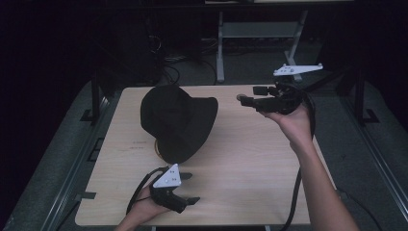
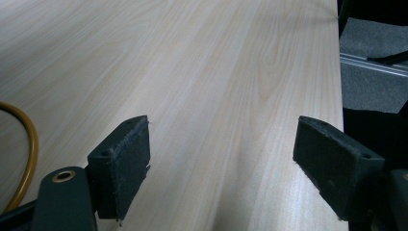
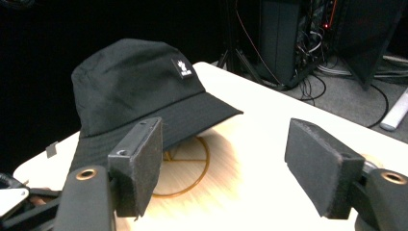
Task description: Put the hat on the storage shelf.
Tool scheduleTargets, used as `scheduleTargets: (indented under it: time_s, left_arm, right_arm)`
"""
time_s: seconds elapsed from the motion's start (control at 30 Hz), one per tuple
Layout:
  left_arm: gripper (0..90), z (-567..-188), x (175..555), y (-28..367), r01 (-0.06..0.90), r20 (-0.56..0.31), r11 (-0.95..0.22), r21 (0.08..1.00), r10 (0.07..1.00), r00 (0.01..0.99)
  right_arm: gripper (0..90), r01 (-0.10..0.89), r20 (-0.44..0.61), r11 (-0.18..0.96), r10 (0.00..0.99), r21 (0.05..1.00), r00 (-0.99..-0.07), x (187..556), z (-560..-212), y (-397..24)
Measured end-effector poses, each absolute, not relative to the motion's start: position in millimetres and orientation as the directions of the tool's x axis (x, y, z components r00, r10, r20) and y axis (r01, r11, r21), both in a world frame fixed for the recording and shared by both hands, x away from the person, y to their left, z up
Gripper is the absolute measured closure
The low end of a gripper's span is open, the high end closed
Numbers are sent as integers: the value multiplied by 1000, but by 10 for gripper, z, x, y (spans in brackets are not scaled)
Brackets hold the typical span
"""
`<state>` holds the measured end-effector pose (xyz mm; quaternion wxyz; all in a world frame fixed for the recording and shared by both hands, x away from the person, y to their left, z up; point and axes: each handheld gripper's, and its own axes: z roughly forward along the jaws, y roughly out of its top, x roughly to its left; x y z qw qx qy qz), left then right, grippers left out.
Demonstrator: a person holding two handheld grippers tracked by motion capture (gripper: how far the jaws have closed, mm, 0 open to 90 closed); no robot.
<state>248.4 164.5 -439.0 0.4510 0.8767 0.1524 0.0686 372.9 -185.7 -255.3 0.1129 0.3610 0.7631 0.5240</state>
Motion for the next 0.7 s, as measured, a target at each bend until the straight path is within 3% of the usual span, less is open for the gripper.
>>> scheduleTargets:
  time_s: [0.7]
  left_arm:
    - [199, -4381, 2479, 1645, 192, 2, -556, 809, 328, 945]
  right_arm:
    - [248, 466, 234, 172, 687, 868, -688, 3484, -2891, -2114]
